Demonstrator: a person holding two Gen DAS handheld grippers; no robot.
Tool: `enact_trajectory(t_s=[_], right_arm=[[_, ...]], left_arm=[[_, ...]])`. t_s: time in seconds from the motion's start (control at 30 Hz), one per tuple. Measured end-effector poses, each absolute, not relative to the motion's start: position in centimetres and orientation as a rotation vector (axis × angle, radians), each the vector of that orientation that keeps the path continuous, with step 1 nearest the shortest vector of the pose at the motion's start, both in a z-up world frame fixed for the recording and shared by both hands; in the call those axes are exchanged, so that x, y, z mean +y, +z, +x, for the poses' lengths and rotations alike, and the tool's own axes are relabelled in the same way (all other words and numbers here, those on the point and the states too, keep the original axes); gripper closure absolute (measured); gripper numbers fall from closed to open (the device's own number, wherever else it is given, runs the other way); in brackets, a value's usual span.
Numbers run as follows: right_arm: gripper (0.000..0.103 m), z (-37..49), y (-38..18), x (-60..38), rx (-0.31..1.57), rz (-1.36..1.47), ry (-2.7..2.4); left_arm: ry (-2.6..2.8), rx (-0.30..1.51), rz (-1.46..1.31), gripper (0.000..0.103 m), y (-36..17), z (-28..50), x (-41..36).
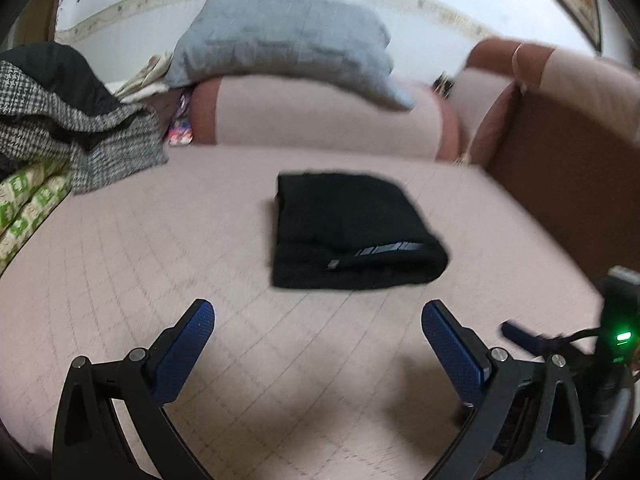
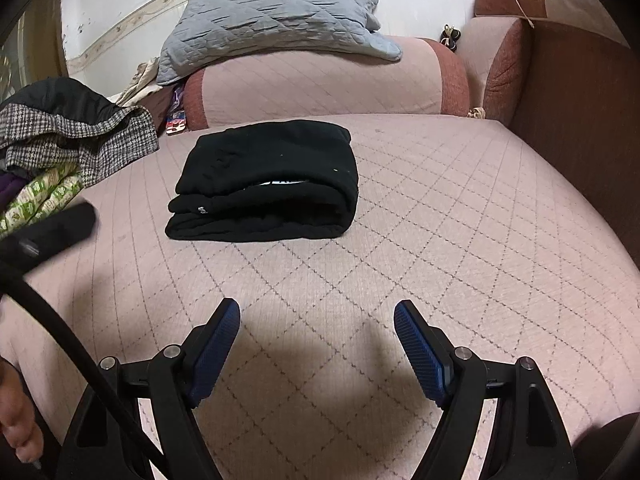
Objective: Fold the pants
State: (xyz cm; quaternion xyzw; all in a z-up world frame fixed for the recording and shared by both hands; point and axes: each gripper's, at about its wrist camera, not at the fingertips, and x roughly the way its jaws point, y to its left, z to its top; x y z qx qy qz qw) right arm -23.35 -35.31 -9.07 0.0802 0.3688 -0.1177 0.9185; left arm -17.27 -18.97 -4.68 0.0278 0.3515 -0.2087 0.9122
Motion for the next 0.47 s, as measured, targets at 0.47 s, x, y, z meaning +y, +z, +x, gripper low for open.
enact_trajectory(t_s=[0.47], right_arm=[[0.019, -22.8, -10.5, -35.9, 0.819, 0.175, -0.245]], left_arm=[[-0.429, 0.899, -0.026, 0.0, -8.8, -16.0, -18.4]])
